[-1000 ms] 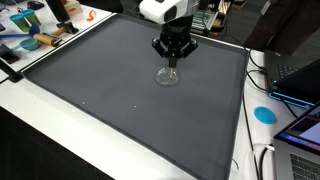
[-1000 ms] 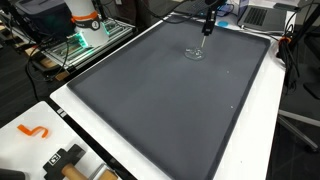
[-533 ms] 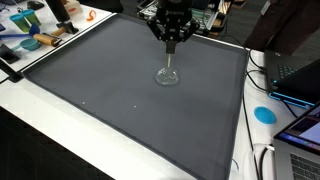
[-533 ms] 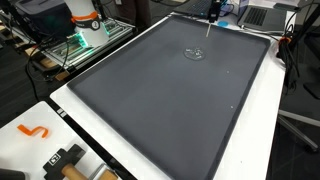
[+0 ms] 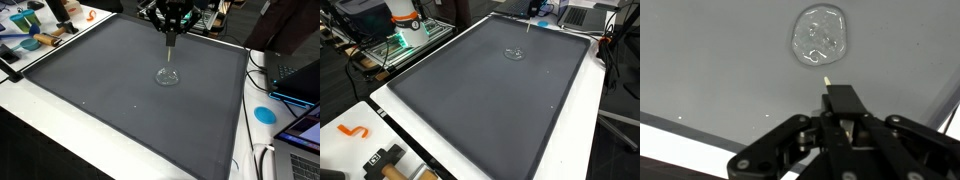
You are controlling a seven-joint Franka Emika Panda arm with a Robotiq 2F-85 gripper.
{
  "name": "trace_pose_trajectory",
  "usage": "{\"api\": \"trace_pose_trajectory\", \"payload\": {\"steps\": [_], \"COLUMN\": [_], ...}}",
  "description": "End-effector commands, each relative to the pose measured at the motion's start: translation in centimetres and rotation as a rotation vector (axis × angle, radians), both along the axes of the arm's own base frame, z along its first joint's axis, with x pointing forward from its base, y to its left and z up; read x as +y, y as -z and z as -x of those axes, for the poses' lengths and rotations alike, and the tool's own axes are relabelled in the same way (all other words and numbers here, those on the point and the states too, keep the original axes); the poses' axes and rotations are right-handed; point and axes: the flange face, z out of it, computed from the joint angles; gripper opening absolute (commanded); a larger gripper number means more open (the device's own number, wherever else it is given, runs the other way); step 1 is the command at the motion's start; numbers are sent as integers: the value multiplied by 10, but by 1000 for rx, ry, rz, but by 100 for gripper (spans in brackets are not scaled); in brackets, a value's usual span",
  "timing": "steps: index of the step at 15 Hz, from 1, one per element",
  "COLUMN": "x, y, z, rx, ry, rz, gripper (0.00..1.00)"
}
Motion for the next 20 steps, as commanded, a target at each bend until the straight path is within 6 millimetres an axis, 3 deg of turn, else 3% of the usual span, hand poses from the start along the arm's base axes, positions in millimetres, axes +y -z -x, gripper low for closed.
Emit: {"api": "trace_pose_trajectory", "payload": {"steps": [1,6,12,20], "x": [10,46,92,123], "y": [-7,-10,7,32], "z": [1,0,-2,-8], "rx": [-13,-30,-30,-53], "ry": [13,-5,-42,-37], "rz": [46,135,239,387], "gripper": [3,3,3,3]}}
